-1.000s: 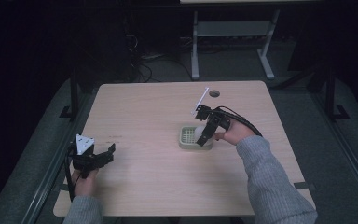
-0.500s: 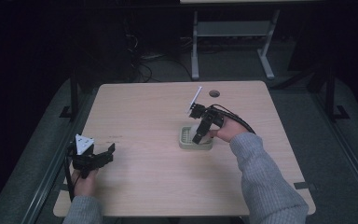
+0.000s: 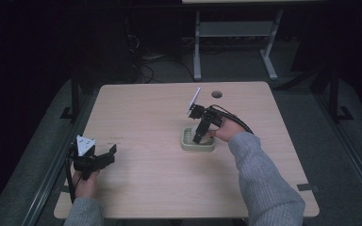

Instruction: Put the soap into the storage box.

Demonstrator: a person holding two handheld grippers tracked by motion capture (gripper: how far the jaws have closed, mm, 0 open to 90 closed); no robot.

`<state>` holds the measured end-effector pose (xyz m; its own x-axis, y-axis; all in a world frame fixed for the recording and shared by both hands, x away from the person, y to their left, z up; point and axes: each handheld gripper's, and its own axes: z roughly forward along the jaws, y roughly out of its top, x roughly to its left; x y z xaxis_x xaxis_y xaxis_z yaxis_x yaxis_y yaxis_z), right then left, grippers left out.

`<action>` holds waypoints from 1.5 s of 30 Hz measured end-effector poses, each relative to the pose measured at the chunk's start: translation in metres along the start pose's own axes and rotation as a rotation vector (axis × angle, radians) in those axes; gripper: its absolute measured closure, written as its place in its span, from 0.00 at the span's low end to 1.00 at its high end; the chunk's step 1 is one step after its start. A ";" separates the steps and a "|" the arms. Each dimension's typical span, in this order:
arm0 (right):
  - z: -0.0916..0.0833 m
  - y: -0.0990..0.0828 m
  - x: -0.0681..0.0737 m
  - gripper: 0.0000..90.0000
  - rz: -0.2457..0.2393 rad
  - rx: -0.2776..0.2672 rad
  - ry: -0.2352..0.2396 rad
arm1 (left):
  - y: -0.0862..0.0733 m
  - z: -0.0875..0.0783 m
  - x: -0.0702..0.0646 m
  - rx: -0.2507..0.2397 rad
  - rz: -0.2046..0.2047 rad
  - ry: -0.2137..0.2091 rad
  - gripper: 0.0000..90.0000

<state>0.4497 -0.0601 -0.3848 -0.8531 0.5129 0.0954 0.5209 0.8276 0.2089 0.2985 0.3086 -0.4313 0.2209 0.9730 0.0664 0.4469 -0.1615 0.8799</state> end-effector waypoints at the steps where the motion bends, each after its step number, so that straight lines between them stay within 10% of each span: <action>1: 0.001 0.001 0.000 0.26 0.003 0.002 -0.003 | 0.000 0.000 0.000 0.001 -0.001 0.000 0.16; 45: 0.028 0.011 -0.013 0.26 0.020 0.063 -0.026 | 0.001 0.000 0.001 0.002 -0.004 0.002 0.16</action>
<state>0.4669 -0.0513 -0.4106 -0.8421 0.5342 0.0738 0.5391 0.8296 0.1453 0.2987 0.3094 -0.4304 0.2174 0.9740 0.0635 0.4495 -0.1577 0.8793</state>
